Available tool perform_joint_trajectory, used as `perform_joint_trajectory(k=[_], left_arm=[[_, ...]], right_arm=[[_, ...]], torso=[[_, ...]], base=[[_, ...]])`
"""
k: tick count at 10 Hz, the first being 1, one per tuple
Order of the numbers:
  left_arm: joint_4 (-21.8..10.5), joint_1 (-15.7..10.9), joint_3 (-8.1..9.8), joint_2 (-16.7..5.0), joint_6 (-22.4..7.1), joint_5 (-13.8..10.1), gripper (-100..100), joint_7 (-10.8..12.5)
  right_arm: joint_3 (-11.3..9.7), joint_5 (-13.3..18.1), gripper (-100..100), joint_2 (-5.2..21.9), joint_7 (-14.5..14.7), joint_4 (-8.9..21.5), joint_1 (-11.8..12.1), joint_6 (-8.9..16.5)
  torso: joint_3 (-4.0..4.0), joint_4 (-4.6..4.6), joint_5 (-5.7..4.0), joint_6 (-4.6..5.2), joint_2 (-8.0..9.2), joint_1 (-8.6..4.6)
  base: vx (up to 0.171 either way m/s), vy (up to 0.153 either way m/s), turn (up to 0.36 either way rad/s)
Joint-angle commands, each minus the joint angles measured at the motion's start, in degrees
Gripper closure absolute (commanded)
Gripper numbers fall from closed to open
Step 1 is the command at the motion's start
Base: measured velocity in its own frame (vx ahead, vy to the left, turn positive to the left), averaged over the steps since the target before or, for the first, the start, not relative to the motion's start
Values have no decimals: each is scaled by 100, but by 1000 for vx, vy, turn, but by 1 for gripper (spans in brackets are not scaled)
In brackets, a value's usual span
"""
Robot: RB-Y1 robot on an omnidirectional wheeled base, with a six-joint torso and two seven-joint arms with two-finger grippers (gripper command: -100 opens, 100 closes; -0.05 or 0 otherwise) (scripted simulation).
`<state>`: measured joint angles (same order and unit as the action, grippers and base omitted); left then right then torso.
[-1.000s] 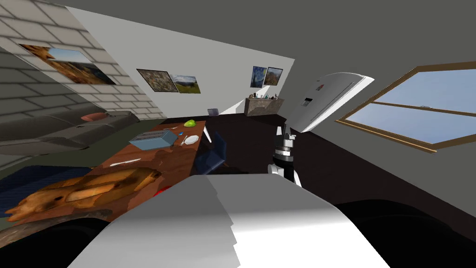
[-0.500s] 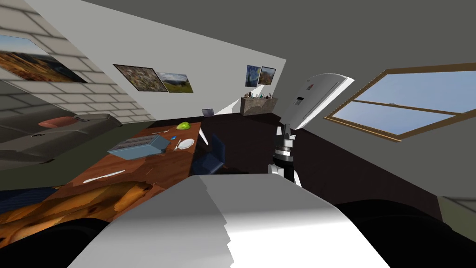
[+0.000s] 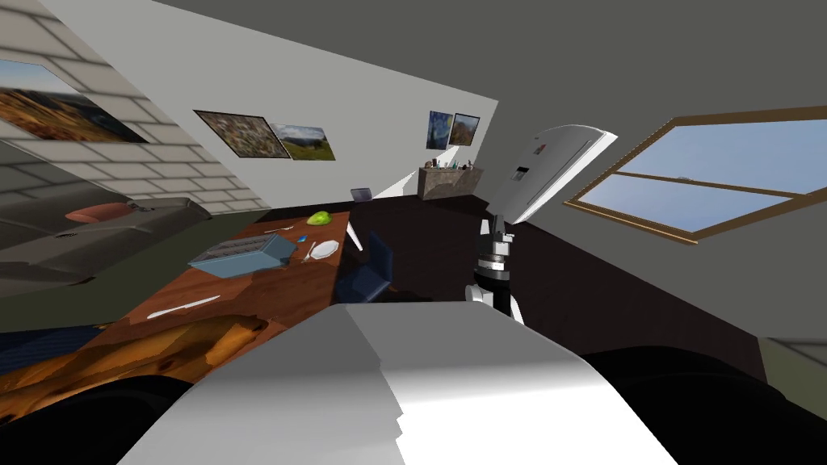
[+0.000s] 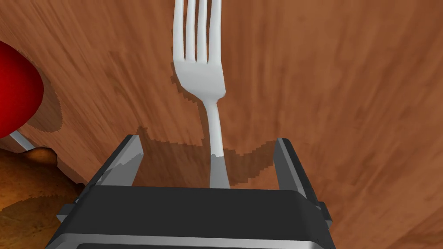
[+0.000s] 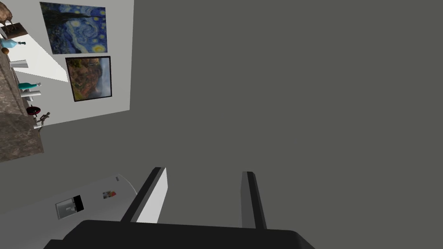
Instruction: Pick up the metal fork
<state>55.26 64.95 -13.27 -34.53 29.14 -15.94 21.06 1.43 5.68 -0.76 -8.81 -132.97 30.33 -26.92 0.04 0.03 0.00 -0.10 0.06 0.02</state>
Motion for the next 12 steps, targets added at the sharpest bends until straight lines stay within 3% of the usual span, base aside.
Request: perform_joint_trajectory(k=[1,2,6,7,8,10,11,12], left_arm=[[0,0,0,0,0,0,-100,0],[-4,-9,-8,10,3,5,100,2],[-6,-6,-7,12,-3,1,100,8],[-6,-6,-7,12,-3,1,0,8],[154,125,31,-52,-37,-30,100,-10],[323,384,48,-205,58,-98,100,33],[308,315,53,-149,-5,-78,100,-2],[309,328,53,-158,9,-81,0,5]], right_arm=[[0,0,0,0,0,0,0,0],[0,0,0,0,0,0,0,0],[0,0,0,0,0,0,0,0],[0,0,0,0,0,0,0,0],[0,0,0,0,0,0,0,0],[-1,0,0,-1,0,0,0,0],[-1,0,0,-1,0,0,0,0],[-1,0,0,-1,0,0,0,0]], torso=[[0,0,0,0,0,0],[5,4,4,1,5,7],[7,5,2,4,7,2],[7,5,2,4,7,2],[6,5,2,4,7,1],[1,1,-4,2,0,-19],[0,0,-7,1,-2,-24],[2,2,-3,3,0,-14]], base=[[-13,24,-5],[0,0,0],[0,0,0],[0,0,0],[8,-27,0],[22,-49,7],[7,-22,8],[0,0,0]])
